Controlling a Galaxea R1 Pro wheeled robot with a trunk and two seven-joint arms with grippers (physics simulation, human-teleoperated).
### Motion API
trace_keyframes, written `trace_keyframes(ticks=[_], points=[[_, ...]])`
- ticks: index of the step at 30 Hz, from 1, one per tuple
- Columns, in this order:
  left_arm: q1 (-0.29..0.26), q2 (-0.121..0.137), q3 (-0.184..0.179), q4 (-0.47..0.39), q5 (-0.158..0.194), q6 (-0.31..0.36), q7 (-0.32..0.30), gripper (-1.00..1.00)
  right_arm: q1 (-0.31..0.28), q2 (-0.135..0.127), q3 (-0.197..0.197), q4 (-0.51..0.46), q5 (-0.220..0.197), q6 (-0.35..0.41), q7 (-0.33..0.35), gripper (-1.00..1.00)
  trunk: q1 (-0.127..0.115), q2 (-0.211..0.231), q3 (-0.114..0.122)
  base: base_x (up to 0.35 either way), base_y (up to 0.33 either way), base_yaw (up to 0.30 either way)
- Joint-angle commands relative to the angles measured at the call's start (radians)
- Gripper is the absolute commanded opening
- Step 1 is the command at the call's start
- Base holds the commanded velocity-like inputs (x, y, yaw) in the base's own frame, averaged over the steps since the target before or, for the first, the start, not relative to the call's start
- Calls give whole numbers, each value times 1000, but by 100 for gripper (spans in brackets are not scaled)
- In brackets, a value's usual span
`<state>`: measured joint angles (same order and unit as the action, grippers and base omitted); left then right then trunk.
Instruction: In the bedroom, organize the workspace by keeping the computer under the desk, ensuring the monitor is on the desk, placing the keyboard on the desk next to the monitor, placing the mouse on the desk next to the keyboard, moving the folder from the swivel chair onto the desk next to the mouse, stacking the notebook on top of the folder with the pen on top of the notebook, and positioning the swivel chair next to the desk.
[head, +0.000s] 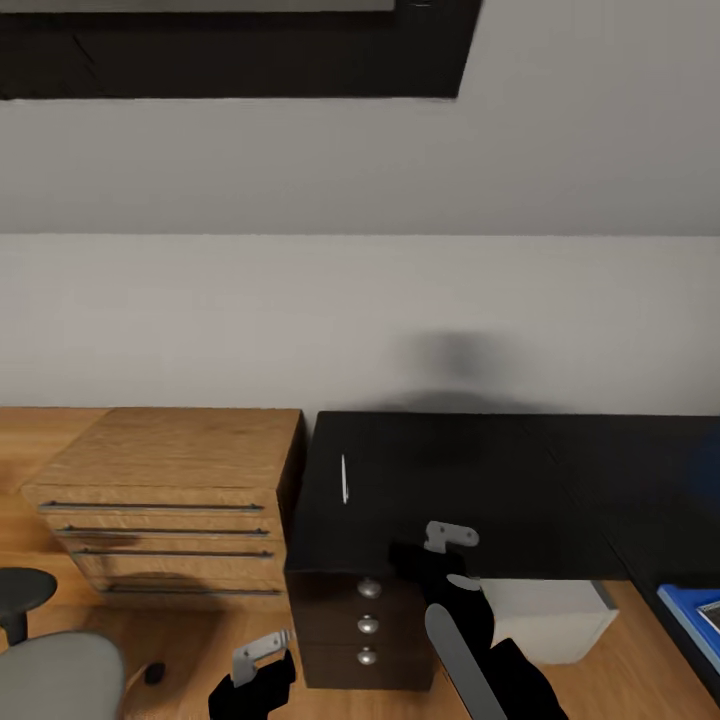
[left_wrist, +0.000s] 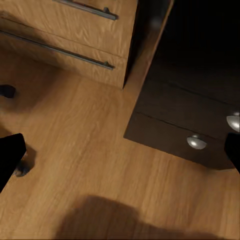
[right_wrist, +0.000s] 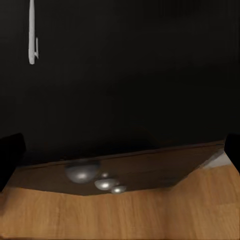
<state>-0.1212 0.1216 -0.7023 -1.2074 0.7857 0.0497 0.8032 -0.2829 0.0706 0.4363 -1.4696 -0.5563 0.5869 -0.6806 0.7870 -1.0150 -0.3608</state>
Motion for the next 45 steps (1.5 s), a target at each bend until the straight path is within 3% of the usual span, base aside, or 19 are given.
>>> trace_keyframes(ticks=[1,29,45], points=[[-2,1,-3,-1,1,5,7,100,-1,0,1,-2,-8,3,-9,100,0,-1,-2,99,313,259],[-2,1,-4,-1,1,5,7,100,-1,0,1,6,20,4,-7,100,0,-1,-18,29,32,254],[-2,1,-4,-1,0,4,8,100,-1,0,-3,56,24,-1,-2,100,0,-1,-19,133,0,25]])
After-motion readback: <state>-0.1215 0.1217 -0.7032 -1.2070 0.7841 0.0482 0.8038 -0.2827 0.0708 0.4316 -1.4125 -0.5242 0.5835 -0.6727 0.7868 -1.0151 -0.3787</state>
